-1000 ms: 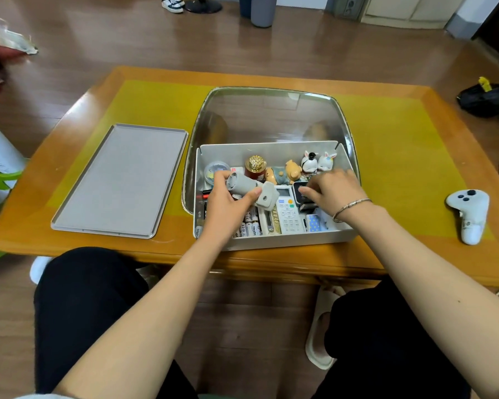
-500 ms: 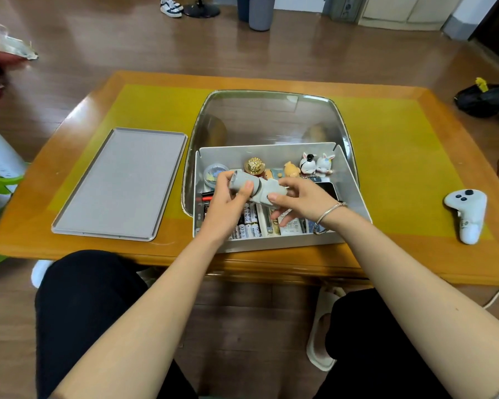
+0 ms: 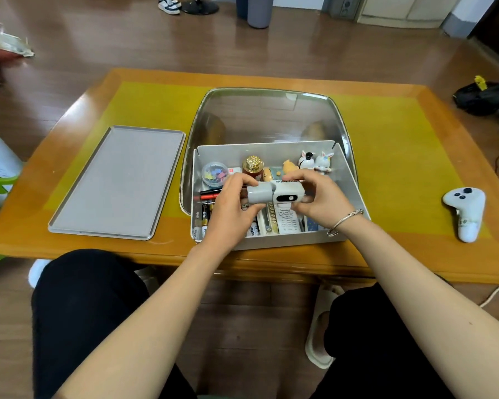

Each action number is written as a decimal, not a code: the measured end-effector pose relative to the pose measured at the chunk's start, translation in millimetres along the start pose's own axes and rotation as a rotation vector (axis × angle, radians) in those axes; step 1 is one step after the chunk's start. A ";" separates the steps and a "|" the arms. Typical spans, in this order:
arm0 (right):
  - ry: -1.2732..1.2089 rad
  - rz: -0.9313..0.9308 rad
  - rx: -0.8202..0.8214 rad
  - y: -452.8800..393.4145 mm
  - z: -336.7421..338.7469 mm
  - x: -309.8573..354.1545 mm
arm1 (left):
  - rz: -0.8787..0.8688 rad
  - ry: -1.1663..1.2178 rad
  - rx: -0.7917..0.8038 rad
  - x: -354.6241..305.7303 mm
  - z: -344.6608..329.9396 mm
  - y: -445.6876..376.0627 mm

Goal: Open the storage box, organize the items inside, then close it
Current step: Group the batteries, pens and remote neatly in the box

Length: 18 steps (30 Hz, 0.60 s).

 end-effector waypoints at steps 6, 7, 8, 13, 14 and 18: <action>0.043 -0.004 -0.021 1.4 11.3 -1.0 | 0.175 0.156 0.055 10.6 -7.2 -3.0; 0.172 0.049 -0.013 1.5 9.8 2.7 | 0.235 0.225 0.057 13.9 -8.0 -4.1; 0.308 0.112 0.002 1.5 7.2 6.2 | 0.286 0.273 0.059 16.9 -8.4 -5.1; 0.571 0.130 0.012 -5.3 13.2 8.3 | 0.310 0.239 0.086 13.9 -15.6 -13.4; 0.583 0.143 0.021 -6.5 15.0 9.2 | 0.300 0.229 0.087 11.1 -18.4 -15.7; 0.811 0.187 0.043 -15.2 24.3 9.6 | 0.295 0.174 0.174 5.7 -32.8 -23.8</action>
Point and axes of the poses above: each hand's wrist, its own y-axis away from the middle knuckle, its own z-axis out of the back of the hand, x = y × z, the point moved 7 cm from there along -y, towards the middle knuckle, and after that the axes turned 1 degree about -y, right-handed, at the moved point
